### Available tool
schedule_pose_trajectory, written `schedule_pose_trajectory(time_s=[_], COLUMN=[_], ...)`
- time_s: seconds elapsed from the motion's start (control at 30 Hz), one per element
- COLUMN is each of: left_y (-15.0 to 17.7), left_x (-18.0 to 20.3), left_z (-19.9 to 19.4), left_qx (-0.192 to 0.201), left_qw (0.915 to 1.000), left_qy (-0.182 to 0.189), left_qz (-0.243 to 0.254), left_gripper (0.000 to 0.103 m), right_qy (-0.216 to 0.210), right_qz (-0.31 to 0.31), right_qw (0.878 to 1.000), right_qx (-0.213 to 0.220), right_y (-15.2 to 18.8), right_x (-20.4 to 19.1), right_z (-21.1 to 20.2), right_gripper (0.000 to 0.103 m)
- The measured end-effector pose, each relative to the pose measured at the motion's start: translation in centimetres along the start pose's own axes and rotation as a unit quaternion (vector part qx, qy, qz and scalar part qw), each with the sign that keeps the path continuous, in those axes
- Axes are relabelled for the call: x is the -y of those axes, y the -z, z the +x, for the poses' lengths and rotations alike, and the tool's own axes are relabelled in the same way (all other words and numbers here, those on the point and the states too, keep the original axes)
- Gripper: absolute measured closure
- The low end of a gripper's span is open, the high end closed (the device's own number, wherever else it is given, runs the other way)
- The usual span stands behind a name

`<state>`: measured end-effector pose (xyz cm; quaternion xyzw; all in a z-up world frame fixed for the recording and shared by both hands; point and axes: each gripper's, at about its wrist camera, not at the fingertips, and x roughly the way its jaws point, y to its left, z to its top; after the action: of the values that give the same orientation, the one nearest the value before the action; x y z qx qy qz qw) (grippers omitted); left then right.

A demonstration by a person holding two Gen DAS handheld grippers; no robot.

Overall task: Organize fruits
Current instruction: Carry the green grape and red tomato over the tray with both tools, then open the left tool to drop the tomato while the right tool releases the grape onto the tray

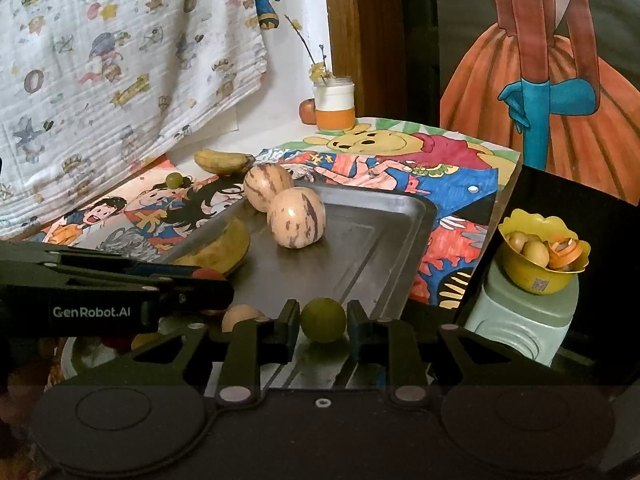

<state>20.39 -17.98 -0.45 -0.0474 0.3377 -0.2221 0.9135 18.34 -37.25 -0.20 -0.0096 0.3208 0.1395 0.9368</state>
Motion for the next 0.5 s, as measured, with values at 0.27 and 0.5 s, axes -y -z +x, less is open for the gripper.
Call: schedule_pose_trajectory(time_s=[0.27, 0.5], left_y=[-0.3, -0.9], left_x=[-0.3, -0.4], left_z=[-0.5, -2.2], left_qx=[0.0, 0.024], left_qw=[0.9996, 0.9986], left_qy=[0.007, -0.001], left_qz=[-0.027, -0.047], left_gripper=[0.056, 0.039], right_qy=[0.0, 0.01], right_qz=[0.0, 0.006], right_qw=[1.0, 1.0], right_qx=[0.013, 0.024], right_y=[0.3, 0.5], right_x=[-0.2, -0.4], right_z=[-0.9, -2.4], right_gripper=[0.061, 0.041])
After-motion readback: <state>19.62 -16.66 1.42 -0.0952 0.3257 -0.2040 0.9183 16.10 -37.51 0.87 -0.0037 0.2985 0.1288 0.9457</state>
